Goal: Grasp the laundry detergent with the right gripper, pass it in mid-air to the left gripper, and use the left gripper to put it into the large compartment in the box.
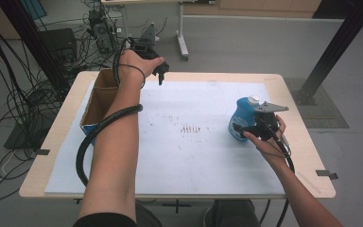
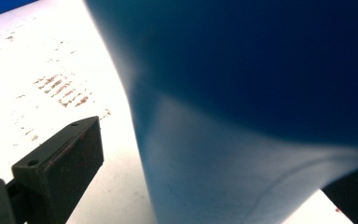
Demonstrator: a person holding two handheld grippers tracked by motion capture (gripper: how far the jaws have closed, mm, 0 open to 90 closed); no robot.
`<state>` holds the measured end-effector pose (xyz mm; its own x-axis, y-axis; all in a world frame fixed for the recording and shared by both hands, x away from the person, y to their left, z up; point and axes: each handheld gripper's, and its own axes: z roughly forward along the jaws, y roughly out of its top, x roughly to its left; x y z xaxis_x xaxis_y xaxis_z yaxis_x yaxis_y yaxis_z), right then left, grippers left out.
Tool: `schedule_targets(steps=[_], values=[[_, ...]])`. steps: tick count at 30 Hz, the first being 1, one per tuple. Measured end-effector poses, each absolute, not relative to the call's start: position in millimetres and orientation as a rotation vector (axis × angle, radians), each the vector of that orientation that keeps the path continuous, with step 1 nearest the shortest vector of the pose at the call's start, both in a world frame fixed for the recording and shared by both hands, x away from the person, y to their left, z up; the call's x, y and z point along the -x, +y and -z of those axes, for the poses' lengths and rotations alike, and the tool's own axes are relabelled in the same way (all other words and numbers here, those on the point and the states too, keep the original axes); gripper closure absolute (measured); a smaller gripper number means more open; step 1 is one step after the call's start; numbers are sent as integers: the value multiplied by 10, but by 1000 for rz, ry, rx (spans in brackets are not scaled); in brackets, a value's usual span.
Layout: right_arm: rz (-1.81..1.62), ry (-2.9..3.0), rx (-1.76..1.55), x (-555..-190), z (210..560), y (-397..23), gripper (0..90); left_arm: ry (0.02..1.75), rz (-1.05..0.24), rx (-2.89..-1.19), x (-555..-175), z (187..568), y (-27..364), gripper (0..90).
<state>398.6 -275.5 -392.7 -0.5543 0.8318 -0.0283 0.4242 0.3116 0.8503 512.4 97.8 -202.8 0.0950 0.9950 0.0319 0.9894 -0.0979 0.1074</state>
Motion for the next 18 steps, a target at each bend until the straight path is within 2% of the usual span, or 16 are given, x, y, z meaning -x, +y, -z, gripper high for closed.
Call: schedule_targets(steps=[18], values=[[-1160,2112,-1102,-3985,3925,-2740,15,2065,-150,-2279,-5134,2022,958,55]])
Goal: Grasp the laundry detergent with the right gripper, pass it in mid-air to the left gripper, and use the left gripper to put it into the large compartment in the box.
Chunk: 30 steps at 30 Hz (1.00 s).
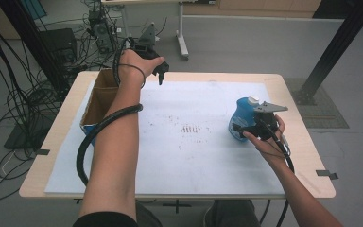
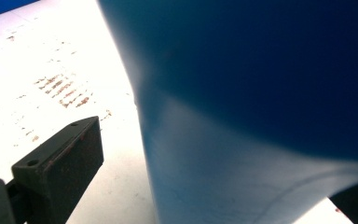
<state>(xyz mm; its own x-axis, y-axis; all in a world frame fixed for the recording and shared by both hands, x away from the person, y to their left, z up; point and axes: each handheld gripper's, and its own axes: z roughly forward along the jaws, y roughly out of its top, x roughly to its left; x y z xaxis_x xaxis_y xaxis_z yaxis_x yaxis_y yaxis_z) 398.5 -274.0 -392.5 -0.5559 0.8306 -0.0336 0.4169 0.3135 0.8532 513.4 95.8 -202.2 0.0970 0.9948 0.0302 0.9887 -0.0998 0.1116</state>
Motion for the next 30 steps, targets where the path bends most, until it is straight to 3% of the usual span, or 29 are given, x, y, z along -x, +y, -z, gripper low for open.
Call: schedule_targets(steps=[21,30], values=[[-1156,2099,-1110,-3993,3932,-2731,32,2062,-145,-2289,-5138,2053,952,55],[-1157,2087,-1114,-3995,3943,-2729,134,2063,-149,-2289,-5133,2043,961,55]])
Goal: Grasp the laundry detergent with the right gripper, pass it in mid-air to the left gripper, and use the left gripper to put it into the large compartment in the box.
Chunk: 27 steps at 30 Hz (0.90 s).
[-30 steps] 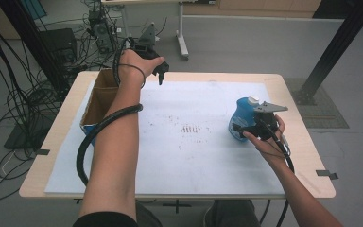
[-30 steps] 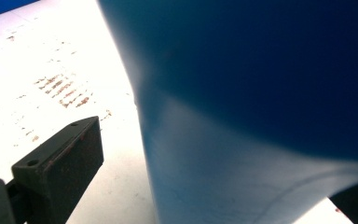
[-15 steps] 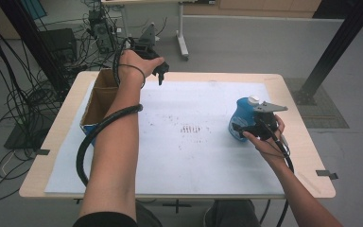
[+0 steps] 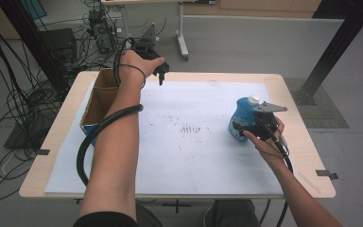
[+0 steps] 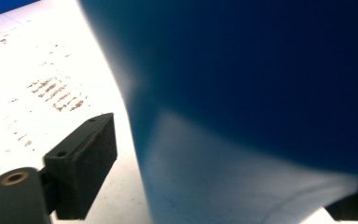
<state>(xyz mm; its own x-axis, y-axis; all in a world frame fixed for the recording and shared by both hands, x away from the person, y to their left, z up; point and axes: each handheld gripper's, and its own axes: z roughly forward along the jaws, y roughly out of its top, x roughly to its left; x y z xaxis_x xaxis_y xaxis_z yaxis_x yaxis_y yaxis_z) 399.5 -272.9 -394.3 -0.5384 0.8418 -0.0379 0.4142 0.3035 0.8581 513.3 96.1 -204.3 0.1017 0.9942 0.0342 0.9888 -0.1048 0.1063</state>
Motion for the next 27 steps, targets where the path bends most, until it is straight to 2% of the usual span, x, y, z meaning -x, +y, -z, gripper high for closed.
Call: schedule_targets(steps=[3,8,14,27], values=[[-1170,2075,-1109,-3992,3942,-2736,225,2067,-152,-2294,-5131,2050,959,55],[-1173,2083,-1098,-3991,3941,-2731,283,2067,-158,-2291,-5135,2037,961,55],[-1167,2078,-1092,-3992,3945,-2738,408,2067,-164,-2297,-5146,2022,951,55],[-1181,2084,-1103,-3995,3946,-2754,422,2070,-169,-2296,-5144,2008,955,55]])
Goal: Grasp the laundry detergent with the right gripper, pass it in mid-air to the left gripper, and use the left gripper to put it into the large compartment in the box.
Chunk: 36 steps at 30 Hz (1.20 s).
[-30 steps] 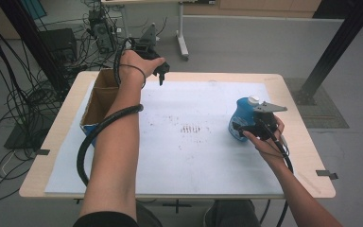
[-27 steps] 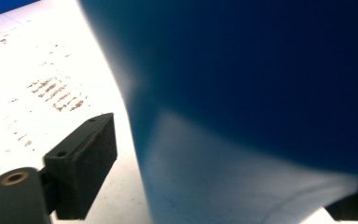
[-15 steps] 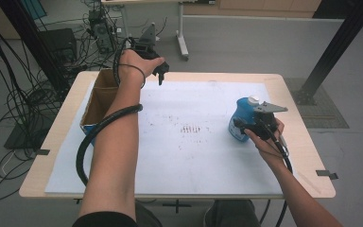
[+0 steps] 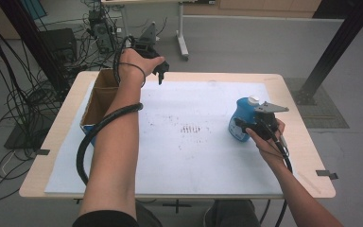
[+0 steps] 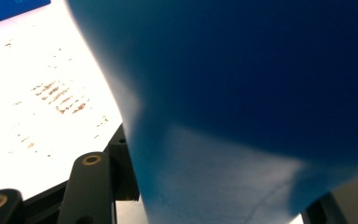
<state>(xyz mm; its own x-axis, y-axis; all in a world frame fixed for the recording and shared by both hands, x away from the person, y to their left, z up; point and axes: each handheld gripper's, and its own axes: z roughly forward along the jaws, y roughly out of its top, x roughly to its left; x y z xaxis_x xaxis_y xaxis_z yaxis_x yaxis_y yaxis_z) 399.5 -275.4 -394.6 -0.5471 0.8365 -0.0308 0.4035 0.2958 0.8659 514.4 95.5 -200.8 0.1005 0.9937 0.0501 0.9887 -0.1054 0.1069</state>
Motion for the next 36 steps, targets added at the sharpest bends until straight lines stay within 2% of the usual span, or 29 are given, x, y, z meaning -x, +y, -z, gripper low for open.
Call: schedule_targets(steps=[36], values=[[-1178,2081,-1109,-3991,3943,-2748,425,2060,-168,-2304,-5123,2002,942,55]])
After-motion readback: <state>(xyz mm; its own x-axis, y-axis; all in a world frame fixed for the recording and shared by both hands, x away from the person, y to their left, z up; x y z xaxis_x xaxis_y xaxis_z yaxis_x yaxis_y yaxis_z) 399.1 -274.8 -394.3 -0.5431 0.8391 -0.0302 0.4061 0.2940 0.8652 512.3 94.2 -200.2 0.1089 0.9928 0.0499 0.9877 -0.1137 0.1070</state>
